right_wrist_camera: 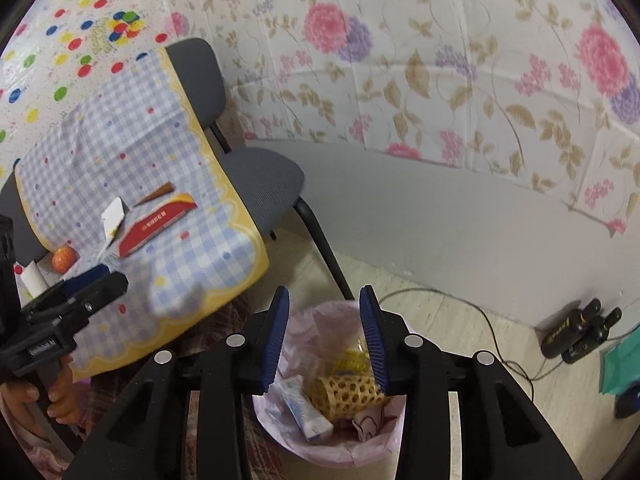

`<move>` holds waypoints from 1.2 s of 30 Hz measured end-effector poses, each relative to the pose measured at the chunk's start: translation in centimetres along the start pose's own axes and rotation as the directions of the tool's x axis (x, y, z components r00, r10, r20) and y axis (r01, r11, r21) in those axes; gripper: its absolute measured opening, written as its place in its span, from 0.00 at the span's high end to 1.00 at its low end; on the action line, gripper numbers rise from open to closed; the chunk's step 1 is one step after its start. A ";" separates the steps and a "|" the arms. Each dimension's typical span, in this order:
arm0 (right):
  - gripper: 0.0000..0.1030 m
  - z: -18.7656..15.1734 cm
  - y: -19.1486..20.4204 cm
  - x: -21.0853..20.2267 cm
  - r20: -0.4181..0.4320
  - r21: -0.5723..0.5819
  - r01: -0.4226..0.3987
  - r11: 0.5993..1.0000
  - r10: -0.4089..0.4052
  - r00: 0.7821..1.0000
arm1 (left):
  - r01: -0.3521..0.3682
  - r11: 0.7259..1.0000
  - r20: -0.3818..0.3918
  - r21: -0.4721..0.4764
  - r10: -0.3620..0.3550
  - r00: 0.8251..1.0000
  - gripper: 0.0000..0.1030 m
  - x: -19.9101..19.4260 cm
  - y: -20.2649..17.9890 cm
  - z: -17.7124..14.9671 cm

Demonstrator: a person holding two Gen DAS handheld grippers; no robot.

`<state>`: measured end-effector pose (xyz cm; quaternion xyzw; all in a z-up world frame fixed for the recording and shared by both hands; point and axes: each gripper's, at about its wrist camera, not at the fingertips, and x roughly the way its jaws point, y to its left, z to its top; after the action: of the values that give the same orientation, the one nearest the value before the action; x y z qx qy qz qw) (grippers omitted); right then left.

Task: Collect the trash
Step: 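Carry carton and basket to the wastebasket and open both tools, then move both tools back to the chair toward the white card and red packet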

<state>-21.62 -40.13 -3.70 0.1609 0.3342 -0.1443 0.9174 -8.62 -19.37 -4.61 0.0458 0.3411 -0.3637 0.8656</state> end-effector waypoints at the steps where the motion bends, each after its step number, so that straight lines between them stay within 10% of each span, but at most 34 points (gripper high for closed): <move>1: 0.62 0.5 0.4 -0.1 0.010 -0.007 -0.011 1.000 0.011 1.000 | -0.014 1.000 0.004 -0.008 0.014 1.000 0.18 -0.3 0.5 0.0; 10: 0.58 4.4 7.3 1.7 0.064 -0.129 -0.125 0.984 0.135 0.989 | -0.182 0.980 0.046 -0.083 0.186 0.981 0.18 -3.4 6.4 -0.1; 20: 0.55 6.6 14.8 8.0 0.022 -0.227 -0.208 0.951 0.218 0.976 | -0.428 0.878 0.041 -0.216 0.446 0.894 0.12 -5.0 16.3 0.7; 36: 0.55 9.3 19.2 16.1 -0.035 -0.228 -0.256 0.939 0.255 0.966 | -0.525 0.820 -0.104 -0.228 0.516 0.851 0.09 4.1 22.1 4.5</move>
<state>2.67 -28.90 -3.78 0.0956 0.3270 0.0162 0.9400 10.53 -7.18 -7.49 0.0355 0.3743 -0.0674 0.9242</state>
